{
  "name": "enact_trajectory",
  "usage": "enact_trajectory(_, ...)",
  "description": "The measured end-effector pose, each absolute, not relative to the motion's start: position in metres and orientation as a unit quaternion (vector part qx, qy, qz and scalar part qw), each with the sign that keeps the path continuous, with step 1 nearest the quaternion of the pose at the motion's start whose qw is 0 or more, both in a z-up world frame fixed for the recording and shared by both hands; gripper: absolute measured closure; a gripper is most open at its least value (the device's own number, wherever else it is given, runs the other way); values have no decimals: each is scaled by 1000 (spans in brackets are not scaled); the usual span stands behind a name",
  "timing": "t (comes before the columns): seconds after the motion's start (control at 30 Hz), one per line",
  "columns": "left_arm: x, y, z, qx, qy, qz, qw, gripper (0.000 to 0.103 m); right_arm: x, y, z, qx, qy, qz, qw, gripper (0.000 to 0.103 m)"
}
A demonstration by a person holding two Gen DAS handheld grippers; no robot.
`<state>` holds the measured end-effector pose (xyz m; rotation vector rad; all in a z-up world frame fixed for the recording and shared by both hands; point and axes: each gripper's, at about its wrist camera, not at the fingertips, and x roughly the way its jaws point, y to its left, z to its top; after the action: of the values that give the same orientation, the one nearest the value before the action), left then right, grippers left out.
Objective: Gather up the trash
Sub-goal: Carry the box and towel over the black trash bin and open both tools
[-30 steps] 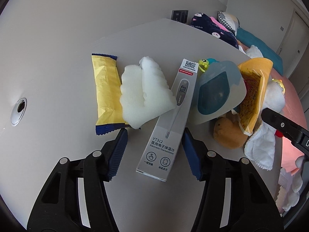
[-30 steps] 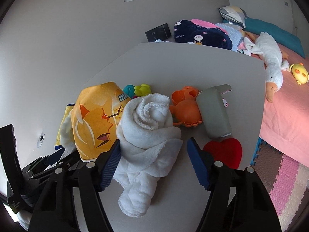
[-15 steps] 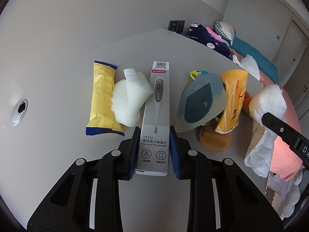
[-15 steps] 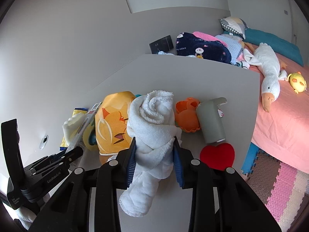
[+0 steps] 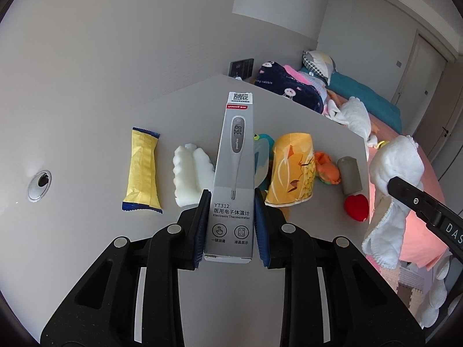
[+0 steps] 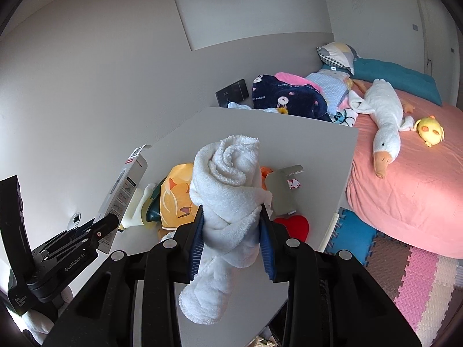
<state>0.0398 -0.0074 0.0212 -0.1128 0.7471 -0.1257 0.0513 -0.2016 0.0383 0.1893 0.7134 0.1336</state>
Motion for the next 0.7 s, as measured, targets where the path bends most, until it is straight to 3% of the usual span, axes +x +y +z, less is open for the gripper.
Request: enact_trajectory(0.7, 8, -125, 28, -8, 371, -161, 915, 75, -23, -301, 41, 127, 333, -20, 934, 66)
